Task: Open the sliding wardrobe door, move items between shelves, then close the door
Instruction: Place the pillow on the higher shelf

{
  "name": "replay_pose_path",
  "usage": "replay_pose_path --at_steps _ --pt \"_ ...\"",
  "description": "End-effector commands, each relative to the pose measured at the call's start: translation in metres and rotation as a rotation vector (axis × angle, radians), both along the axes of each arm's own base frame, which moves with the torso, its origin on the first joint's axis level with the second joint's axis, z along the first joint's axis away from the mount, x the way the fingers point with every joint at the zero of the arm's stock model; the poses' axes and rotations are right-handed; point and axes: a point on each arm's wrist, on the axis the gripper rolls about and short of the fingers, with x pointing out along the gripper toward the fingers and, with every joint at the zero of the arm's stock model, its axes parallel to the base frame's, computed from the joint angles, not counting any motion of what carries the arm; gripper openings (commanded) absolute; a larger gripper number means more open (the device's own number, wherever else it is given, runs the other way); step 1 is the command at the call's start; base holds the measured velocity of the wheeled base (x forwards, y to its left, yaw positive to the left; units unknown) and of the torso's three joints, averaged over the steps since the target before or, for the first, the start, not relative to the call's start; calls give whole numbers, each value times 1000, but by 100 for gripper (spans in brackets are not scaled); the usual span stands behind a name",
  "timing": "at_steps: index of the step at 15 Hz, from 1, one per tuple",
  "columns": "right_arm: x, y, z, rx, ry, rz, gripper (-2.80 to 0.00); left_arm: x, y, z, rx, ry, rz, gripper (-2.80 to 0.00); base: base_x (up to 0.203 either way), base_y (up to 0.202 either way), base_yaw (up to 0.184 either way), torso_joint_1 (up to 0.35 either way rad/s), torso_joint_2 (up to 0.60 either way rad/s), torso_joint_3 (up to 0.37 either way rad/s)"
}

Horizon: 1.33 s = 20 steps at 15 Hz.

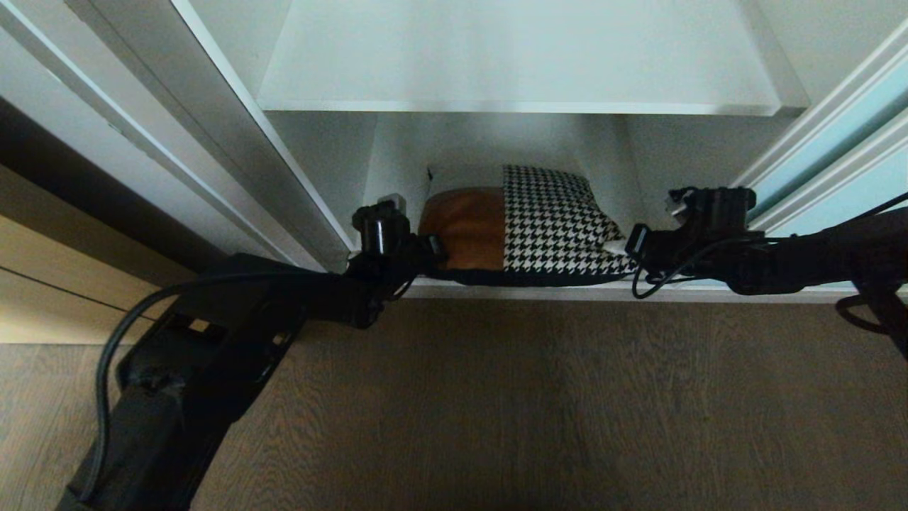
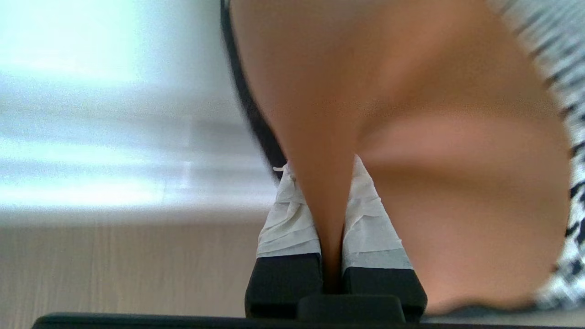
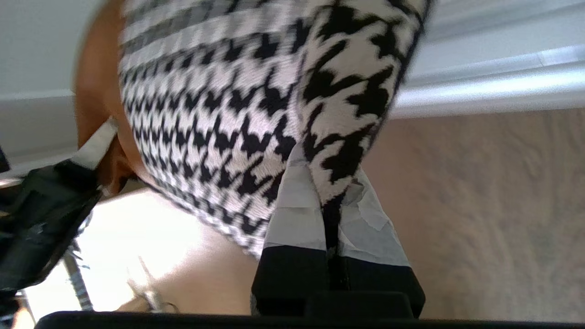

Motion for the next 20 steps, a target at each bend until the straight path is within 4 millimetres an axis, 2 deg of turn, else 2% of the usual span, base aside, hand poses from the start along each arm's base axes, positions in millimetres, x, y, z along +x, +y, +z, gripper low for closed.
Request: replay_pose_path --at_steps 1,2,3,5,8,11,13,17,20 --pt "25 0 -60 -18 90 -3 -280 13 1 -58 32 98 -1 -280 0 0 0 0 0 0" --pt "29 0 -70 -49 107 -4 -280 14 2 -69 45 125 4 -280 0 0 0 0 0 0" --pt "31 0 -73 -61 109 -2 -280 13 3 -70 57 150 17 -280 0 0 0 0 0 0" --pt "39 4 -69 -65 94 3 -280 9 5 -59 92 217 53 -280 0 0 0 0 0 0" --pt "44 14 -69 -106 9 31 -280 8 7 -32 189 113 132 -280 0 0 0 0 0 0" --pt "47 15 -57 -120 -99 11 -280 11 9 -21 308 -43 180 -280 0 0 0 0 0 0" --pt "48 14 -50 -131 -140 -39 -280 13 16 -17 312 -67 223 -280 0 0 0 0 0 0" --pt "42 13 -64 -144 -86 -62 -280 16 18 -25 284 -84 266 -280 0 0 0 0 0 0" --pt "41 13 -62 -144 -83 -61 -280 21 26 -37 275 -179 295 -280 0 0 0 0 0 0"
